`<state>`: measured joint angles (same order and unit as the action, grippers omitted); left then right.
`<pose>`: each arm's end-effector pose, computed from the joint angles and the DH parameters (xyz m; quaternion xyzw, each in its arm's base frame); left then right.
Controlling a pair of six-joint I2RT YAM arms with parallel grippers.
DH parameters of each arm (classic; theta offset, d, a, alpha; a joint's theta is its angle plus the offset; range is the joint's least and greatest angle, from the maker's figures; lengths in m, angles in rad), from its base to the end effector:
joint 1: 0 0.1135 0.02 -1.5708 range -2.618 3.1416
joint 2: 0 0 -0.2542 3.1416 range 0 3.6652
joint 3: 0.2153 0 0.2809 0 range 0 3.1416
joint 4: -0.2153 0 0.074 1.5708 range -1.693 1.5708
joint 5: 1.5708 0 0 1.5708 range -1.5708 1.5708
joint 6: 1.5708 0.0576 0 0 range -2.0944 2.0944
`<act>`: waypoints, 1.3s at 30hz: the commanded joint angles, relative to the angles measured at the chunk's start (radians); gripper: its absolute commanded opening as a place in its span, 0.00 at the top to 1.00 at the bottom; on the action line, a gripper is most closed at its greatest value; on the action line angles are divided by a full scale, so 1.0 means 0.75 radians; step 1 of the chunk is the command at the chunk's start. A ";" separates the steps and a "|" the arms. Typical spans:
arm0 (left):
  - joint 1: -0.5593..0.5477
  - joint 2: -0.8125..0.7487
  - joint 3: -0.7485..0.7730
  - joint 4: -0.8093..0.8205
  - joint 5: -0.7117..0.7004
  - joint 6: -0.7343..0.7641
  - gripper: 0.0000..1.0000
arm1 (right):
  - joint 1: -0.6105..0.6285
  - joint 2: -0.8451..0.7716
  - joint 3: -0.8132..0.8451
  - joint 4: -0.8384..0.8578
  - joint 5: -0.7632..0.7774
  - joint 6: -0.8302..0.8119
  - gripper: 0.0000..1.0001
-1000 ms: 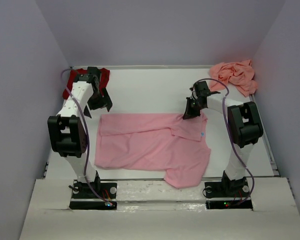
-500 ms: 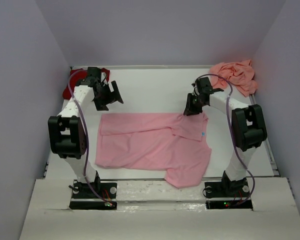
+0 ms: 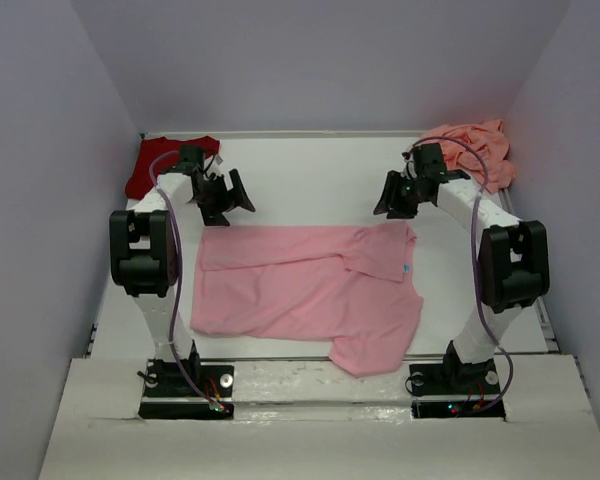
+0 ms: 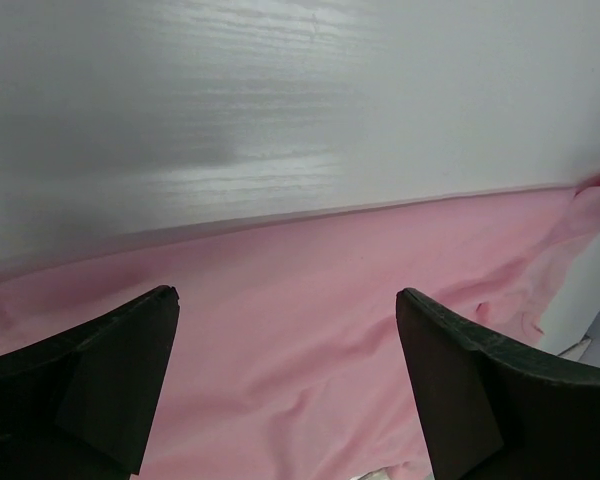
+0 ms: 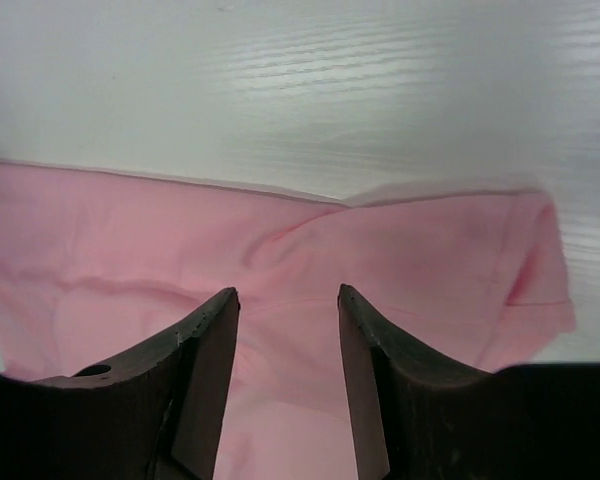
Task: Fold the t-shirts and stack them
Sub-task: Fold the tshirt
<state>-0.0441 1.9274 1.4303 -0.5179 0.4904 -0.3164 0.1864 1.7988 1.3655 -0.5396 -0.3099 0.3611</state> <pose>0.4428 -0.0467 0.1676 -0.0606 0.9333 -0.2774 0.2200 0.4136 0.0959 0.1939 0.0371 0.9446 0.2207 0.2403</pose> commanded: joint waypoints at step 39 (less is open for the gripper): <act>0.151 0.050 0.009 -0.074 0.136 0.115 0.21 | -0.351 0.074 -0.283 0.329 -0.188 0.042 0.52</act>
<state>0.0628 1.9572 1.3987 -0.5262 0.5930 -0.2474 -0.0685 1.8324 1.1076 -0.3485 -0.4385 0.4072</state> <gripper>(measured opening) 0.816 0.484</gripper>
